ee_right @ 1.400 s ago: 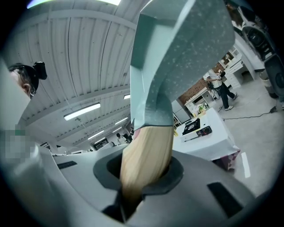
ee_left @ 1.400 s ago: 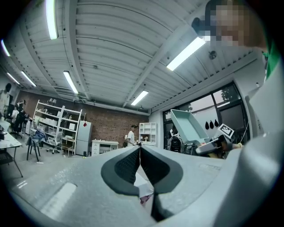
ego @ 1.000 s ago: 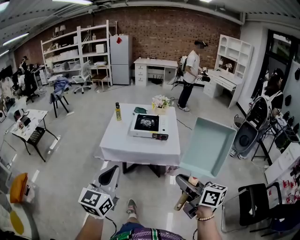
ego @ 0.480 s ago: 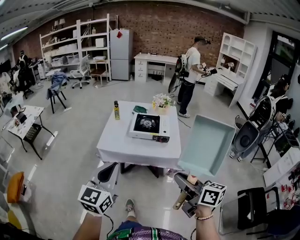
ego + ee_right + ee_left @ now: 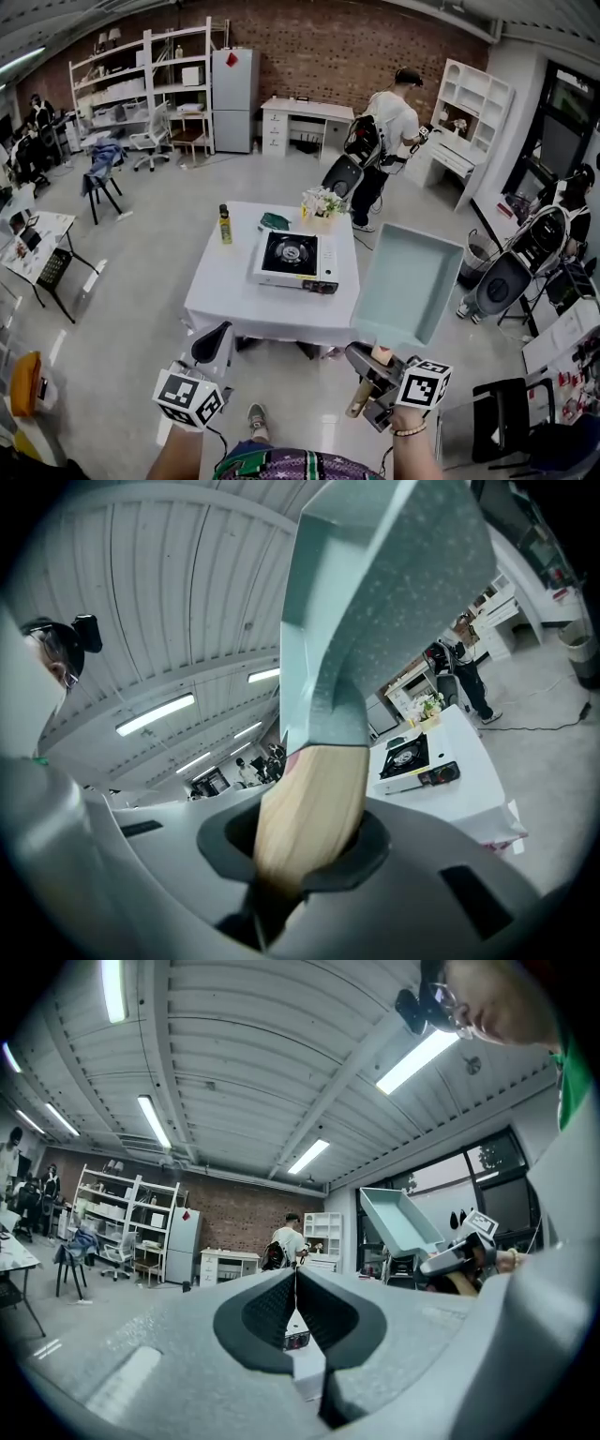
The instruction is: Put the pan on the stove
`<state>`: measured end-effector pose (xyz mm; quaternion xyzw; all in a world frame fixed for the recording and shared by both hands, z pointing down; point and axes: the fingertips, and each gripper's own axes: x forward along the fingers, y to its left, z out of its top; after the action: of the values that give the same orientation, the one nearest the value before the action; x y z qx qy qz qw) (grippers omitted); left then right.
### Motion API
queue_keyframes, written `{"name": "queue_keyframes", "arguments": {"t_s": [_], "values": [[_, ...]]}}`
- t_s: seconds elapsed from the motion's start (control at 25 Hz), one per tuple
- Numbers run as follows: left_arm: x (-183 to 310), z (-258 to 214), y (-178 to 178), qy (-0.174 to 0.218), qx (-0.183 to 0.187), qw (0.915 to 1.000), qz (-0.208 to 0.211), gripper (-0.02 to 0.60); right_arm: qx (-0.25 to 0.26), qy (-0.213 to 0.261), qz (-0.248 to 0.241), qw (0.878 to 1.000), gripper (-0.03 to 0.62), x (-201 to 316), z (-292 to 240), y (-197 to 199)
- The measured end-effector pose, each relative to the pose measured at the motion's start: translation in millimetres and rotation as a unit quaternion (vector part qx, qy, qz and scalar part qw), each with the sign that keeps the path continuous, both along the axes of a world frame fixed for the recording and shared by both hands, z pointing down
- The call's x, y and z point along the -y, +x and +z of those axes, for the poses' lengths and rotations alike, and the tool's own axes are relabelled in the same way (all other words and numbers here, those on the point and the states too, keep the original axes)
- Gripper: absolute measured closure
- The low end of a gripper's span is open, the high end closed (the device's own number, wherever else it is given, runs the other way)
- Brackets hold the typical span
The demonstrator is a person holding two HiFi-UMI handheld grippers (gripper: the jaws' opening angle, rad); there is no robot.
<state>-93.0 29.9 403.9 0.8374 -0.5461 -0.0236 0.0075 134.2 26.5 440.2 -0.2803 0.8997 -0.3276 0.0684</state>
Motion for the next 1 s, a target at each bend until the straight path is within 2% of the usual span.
{"name": "queue_keyframes", "arguments": {"t_s": [0.56,0.76,1.0], "values": [[111.5,-14.7,-39.8,-0.009,-0.003,0.9994,0.034,0.563,0.014,-0.022,-0.005,1.0,0.528,92.2,-12.2,-64.8],[146.4,-3.4,-63.0,-0.02,-0.009,0.9992,0.033,0.563,0.015,-0.032,-0.005,0.999,0.528,123.0,-4.5,-85.9],[185.3,-3.9,-89.7,-0.015,-0.004,0.9994,0.031,0.563,0.026,-0.028,-0.009,0.999,0.528,164.9,-9.8,-117.3]]}}
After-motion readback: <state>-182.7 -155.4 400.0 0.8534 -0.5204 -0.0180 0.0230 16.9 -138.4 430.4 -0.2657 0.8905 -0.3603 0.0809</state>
